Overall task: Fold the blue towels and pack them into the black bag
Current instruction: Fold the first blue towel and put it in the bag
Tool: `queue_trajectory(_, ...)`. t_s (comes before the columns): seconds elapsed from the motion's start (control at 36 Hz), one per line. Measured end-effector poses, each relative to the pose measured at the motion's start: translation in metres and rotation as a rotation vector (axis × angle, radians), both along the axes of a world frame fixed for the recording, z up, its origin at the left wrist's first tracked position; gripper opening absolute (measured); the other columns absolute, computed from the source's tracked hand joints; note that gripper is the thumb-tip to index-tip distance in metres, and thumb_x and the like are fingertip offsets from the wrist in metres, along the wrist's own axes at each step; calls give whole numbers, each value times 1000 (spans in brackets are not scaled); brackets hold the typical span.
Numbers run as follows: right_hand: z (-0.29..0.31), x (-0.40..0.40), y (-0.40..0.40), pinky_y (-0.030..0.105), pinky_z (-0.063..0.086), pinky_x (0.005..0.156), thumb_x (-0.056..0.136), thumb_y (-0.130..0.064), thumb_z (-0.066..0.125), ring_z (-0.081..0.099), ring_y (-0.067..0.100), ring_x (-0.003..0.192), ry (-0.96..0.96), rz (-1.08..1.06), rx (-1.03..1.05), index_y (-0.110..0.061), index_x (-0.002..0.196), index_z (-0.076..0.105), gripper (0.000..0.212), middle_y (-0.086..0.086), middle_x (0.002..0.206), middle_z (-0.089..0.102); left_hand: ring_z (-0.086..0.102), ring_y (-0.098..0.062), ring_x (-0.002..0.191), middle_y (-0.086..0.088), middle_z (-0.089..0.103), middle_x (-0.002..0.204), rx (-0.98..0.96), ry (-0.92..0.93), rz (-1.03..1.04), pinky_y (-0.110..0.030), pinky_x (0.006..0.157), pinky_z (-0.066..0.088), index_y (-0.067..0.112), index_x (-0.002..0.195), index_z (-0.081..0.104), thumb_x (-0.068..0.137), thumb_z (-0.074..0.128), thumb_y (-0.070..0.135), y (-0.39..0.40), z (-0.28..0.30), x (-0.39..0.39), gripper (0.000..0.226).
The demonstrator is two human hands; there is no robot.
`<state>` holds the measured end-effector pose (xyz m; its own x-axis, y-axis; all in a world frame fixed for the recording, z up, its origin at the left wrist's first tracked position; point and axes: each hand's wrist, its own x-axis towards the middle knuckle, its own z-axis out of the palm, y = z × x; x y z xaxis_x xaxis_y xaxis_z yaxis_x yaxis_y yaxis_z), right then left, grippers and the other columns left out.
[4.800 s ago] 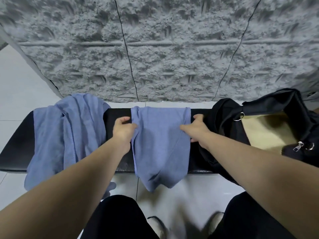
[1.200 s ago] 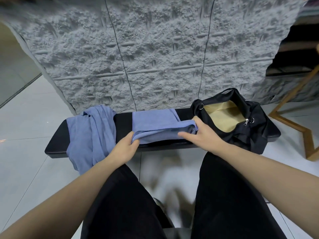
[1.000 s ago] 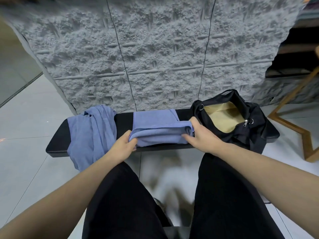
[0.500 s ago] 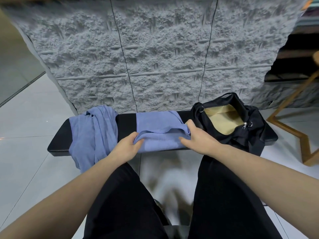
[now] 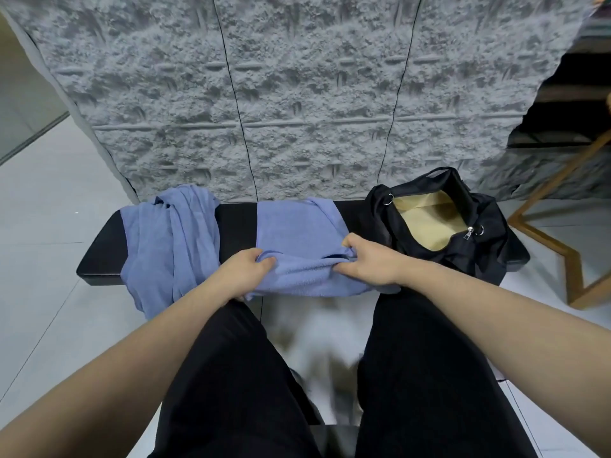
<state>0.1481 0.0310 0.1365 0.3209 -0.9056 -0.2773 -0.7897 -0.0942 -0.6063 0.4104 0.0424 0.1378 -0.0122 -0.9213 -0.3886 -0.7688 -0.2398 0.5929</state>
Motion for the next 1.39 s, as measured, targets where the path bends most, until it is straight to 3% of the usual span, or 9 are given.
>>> queue_trajectory(0.14, -5, 3, -21, 27, 44, 75, 83, -41, 75, 55, 8, 83, -135, -76, 60, -27, 102, 50, 34, -7, 94, 60, 48, -23, 58, -7, 44, 75, -43, 59, 53, -28, 51, 40, 13, 85, 43, 98, 46, 37, -14, -7, 2, 27)
queue_trajectory(0.28, -13, 6, -47, 16, 43, 82, 76, -46, 82, 59, 8, 104, -247, -163, 37, -25, 118, 58, 53, -6, 114, 61, 46, -18, 71, -3, 47, 87, -37, 133, 144, -30, 54, 38, 16, 95, 45, 97, 47, 42, -38, -15, 4, 26)
queue_trajectory(0.44, -36, 11, -93, 23, 46, 79, 78, -50, 78, 58, 8, 87, -356, -275, 30, -3, 112, 59, 61, 9, 103, 64, 38, -16, 70, -2, 41, 87, -49, 244, 267, -32, 63, 30, 15, 98, 45, 97, 43, 39, -83, -29, 3, 24)
queue_trajectory(0.67, -61, 16, -172, 28, 31, 56, 97, -22, 50, 37, 13, 64, -329, -449, -51, -11, 96, 49, 11, 1, 74, 43, 30, -15, 71, 1, 31, 79, -123, 359, 311, -32, 62, 24, 16, 96, 35, 98, 38, 31, -158, -54, 4, 15)
queue_trajectory(0.81, -76, 21, -220, 32, 30, 59, 99, -25, 46, 41, 19, 75, -340, -545, -72, -2, 112, 48, 27, 8, 88, 46, 30, -13, 61, 2, 30, 73, -254, 409, 386, -29, 56, 27, 18, 83, 29, 100, 44, 24, -208, -75, 9, 24)
queue_trajectory(0.97, -102, 29, -265, 32, 31, 59, 98, -20, 45, 39, 16, 66, -338, -559, -129, -13, 93, 44, 8, -2, 74, 44, 28, -13, 58, 2, 33, 68, -367, 324, 401, -29, 57, 26, 18, 75, 29, 100, 52, 24, -257, -109, 11, 34)
queue_trajectory(1.06, -119, 32, -273, 34, 30, 60, 96, -16, 46, 38, 18, 64, -277, -491, -156, -18, 82, 38, 17, -1, 71, 42, 38, -16, 58, 1, 42, 66, -373, 227, 346, -35, 60, 33, 21, 76, 36, 99, 54, 28, -270, -129, 16, 30)
queue_trajectory(1.19, -148, 35, -257, 39, 36, 62, 96, -21, 48, 52, 30, 76, -51, -311, -137, -18, 101, 48, 6, 5, 84, 59, 49, -24, 68, -7, 54, 78, -330, 26, 55, -39, 58, 36, 11, 98, 46, 100, 53, 34, -261, -157, 15, 23)
queue_trajectory(1.39, -154, 33, -229, 39, 45, 60, 96, -26, 45, 58, 31, 70, 10, -335, -200, -25, 102, 45, 6, 7, 77, 62, 53, -28, 58, -3, 52, 63, -433, -103, -29, -38, 49, 35, 19, 92, 40, 101, 49, 33, -234, -163, 21, 19)
